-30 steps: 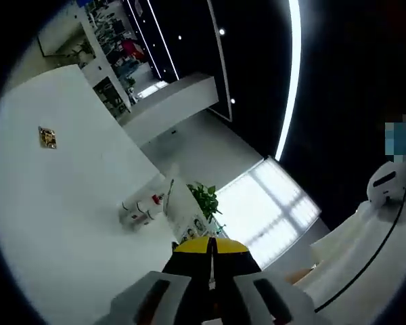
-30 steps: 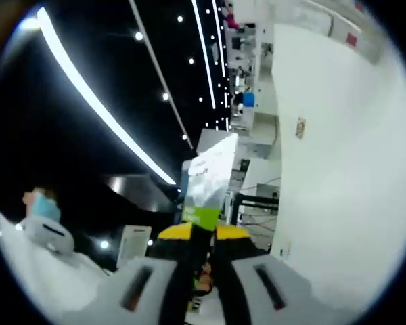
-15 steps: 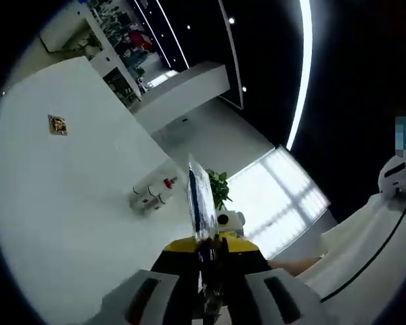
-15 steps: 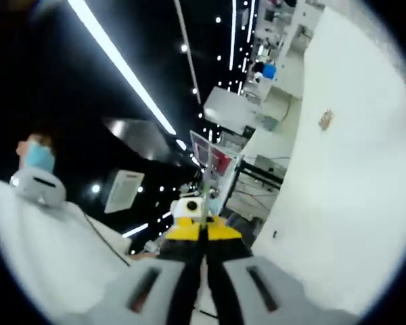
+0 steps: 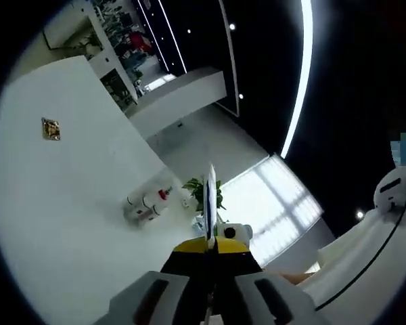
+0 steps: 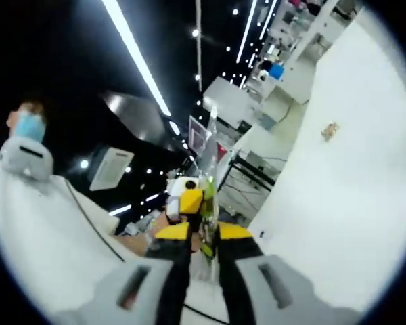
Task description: Arrange the skincare products in the storage area until every visible bottle or jar stands upright without overlapping.
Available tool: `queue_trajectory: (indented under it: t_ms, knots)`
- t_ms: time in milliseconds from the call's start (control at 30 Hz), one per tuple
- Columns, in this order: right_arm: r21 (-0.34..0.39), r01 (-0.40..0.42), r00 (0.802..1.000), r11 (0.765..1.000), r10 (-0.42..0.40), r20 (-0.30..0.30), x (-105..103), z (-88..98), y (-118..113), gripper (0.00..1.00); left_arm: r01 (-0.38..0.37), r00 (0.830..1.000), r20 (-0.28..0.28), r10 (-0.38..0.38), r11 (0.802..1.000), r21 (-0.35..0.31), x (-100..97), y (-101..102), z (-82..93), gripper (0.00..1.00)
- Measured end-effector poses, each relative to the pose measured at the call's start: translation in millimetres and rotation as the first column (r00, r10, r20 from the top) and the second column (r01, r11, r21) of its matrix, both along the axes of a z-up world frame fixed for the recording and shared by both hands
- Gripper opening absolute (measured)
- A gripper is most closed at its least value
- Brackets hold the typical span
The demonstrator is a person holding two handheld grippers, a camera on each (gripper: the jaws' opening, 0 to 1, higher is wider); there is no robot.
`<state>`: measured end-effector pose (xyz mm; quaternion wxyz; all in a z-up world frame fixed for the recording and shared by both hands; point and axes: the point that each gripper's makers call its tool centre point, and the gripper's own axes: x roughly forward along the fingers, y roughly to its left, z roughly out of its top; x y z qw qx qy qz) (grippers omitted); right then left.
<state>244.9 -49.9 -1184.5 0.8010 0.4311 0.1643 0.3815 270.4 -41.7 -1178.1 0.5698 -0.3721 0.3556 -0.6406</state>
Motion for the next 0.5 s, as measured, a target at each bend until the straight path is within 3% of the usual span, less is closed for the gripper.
queue_trajectory:
  t_ms: [33, 67, 133, 200, 267, 333, 467, 500]
  knots:
    - [0.009, 0.033, 0.999, 0.999, -0.033, 0.001, 4.4, 3.5, -6.3, 0.18, 0.006, 1.000, -0.001, -0.006, 1.000, 0.001, -0.2, -0.9, 0.1, 0.01]
    - [0.013, 0.046, 0.999, 0.999, -0.046, 0.002, 6.9, 9.9, -12.0, 0.22, 0.080, 0.997, -0.008, -0.080, 0.997, -0.002, -10.9, -3.5, 3.8, 0.01]
    - [-0.006, 0.060, 0.998, 0.998, -0.060, 0.032, 10.2, 17.6, -18.2, 0.23, 0.114, 0.993, 0.038, -0.114, 0.993, 0.015, -17.0, -7.3, 3.5, 0.01]
    - [-0.031, 0.099, 0.993, 0.995, -0.097, 0.069, 19.6, 30.6, -33.0, 0.23, 0.200, 0.974, 0.090, -0.207, 0.977, 0.079, -29.6, -11.0, -6.1, 0.01]
    - [-0.038, 0.106, 0.990, 0.994, -0.102, 0.102, 23.1, 38.8, -36.5, 0.17, 0.237, 0.957, 0.147, -0.249, 0.967, 0.097, -37.1, -14.5, -9.1, 0.01]
    - [-0.084, 0.091, 0.993, 0.992, -0.085, 0.081, 23.6, 34.3, -35.9, 0.01, 0.231, 0.962, 0.127, -0.241, 0.969, 0.087, -38.1, -17.1, -7.7, 0.01]
    - [-0.056, 0.090, 0.992, 0.994, -0.085, 0.092, 23.8, 40.0, -38.3, 0.00, 0.188, 0.971, 0.139, -0.195, 0.980, 0.066, -34.3, -17.2, -6.0, 0.04]
    - [-0.057, 0.082, 0.994, 0.995, -0.077, 0.082, 22.5, 38.0, -35.4, 0.00, 0.133, 0.983, 0.125, -0.138, 0.990, 0.050, -25.3, -18.5, -3.4, 0.07]
